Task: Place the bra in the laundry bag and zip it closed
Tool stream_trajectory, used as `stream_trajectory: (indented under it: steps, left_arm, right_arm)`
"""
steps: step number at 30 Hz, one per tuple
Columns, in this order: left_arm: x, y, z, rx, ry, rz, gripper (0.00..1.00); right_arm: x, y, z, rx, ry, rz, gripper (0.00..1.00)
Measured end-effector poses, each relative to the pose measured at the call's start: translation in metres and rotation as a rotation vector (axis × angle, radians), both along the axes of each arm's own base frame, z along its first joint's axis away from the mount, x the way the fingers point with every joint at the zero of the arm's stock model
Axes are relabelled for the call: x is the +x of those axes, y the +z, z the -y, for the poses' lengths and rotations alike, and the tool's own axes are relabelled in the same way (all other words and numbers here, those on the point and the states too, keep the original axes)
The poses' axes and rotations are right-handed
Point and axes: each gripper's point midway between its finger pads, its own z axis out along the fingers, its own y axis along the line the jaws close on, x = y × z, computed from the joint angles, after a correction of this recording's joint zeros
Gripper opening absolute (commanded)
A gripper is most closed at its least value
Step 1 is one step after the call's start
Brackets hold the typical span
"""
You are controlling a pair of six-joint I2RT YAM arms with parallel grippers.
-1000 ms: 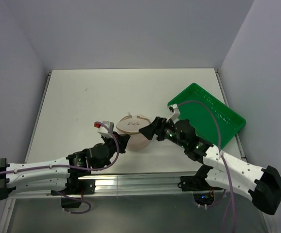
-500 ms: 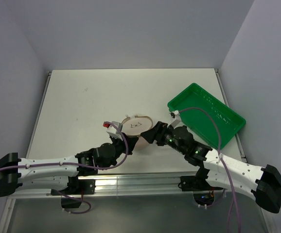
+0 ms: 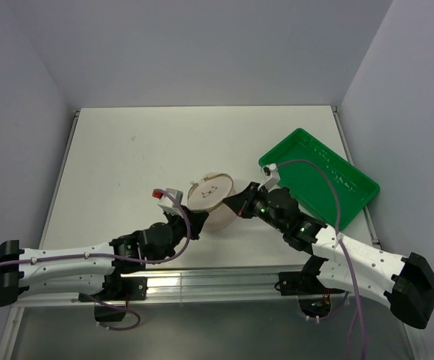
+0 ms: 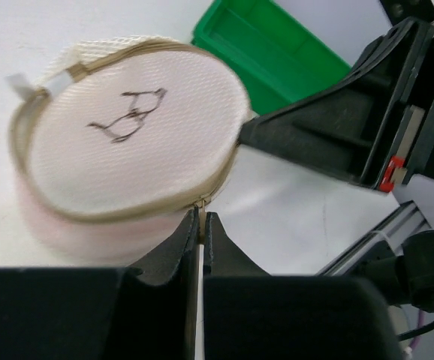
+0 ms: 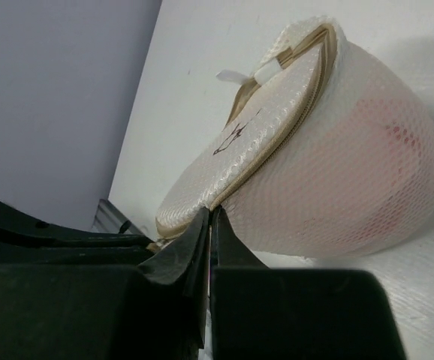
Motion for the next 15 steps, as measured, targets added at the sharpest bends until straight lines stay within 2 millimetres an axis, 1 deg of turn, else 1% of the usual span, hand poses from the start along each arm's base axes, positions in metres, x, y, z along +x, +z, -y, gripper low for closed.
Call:
stream_trajectory:
  steps: [2,7,9,10,11,12,13,14,15]
  left_arm:
    - [0.000,-0.003,-0.010,0.007,0.020,-0.003,0.00]
    - [0.000,-0.008,-0.040,0.014,0.080,-0.015,0.00]
    - [0.000,-0.006,-0.050,0.001,0.102,-0.018,0.00]
    - [0.000,-0.004,-0.055,-0.007,0.112,-0.020,0.00]
    - [0.000,-0.003,-0.058,-0.013,0.121,-0.021,0.00]
    - [0.000,-0.002,-0.062,-0.015,0.131,-0.019,0.00]
    - [0.001,-0.001,-0.065,-0.016,0.138,-0.017,0.00]
    - [0.001,0.000,-0.067,-0.016,0.146,-0.013,0.00]
    - [0.002,-0.001,-0.068,-0.007,0.152,-0.009,0.00]
  right_arm:
    - [0.008,-0.002,0.007,-0.008,-0.014,0.001,0.00]
    - [0.035,-0.006,0.032,-0.033,-0.058,-0.002,0.00]
    - [0.043,-0.006,0.035,-0.044,-0.042,-0.010,0.00]
    - [0.045,-0.005,0.032,-0.051,-0.019,-0.018,0.01]
    - [0.046,-0.003,0.029,-0.057,0.004,-0.018,0.06]
    - [0.047,0.001,0.024,-0.058,0.027,-0.014,0.14]
    - [0.048,0.004,0.021,-0.060,0.047,-0.011,0.37]
    - [0.049,0.006,0.018,-0.060,0.057,-0.010,0.50]
    - [0.053,0.009,0.018,-0.069,0.055,0.001,0.68]
